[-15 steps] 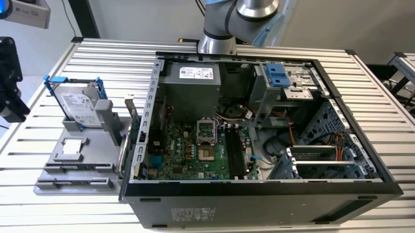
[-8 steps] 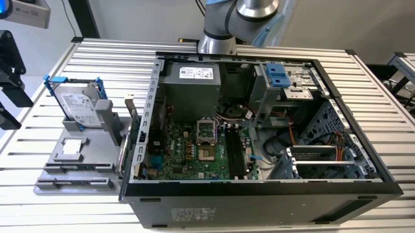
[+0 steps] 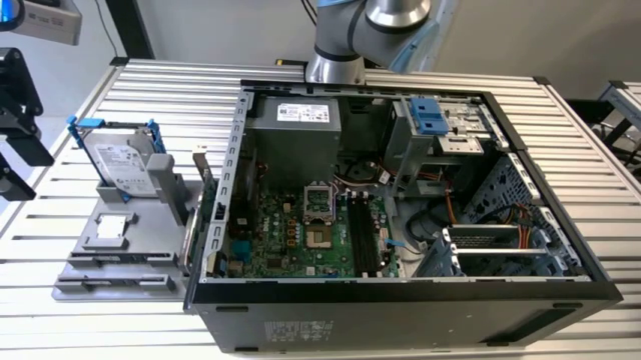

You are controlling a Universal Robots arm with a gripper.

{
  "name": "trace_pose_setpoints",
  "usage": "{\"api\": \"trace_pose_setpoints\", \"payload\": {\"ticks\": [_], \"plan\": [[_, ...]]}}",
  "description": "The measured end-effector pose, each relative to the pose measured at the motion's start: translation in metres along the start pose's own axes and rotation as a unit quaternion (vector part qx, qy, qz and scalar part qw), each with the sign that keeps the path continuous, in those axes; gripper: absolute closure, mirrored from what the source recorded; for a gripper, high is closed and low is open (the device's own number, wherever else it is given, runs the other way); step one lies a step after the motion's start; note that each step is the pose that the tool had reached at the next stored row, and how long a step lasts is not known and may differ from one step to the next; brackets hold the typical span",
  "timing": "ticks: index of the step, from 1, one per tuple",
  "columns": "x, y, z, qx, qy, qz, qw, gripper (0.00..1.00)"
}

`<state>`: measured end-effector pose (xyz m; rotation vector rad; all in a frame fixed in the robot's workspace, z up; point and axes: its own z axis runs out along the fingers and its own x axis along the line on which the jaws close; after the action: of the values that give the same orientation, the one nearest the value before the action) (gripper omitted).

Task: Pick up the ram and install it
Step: 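Pick up the ram and move it above insertion slot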

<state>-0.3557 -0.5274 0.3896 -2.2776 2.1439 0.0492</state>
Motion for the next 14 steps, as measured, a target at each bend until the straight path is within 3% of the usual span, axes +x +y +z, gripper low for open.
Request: {"api": "trace_pose_setpoints", "payload": {"ticks": [5,10,14], "plan": [[0.0006,-0.0062,0.0049,0.0001,0.0,0.0,1.0,0.0],[0.0005,-0.0063,0.0057,0.0001,0.0,0.0,1.0,0.0],[0.0008,-0.0073,0.0124,0.0,0.0,0.0,1.0,0.0]]}}
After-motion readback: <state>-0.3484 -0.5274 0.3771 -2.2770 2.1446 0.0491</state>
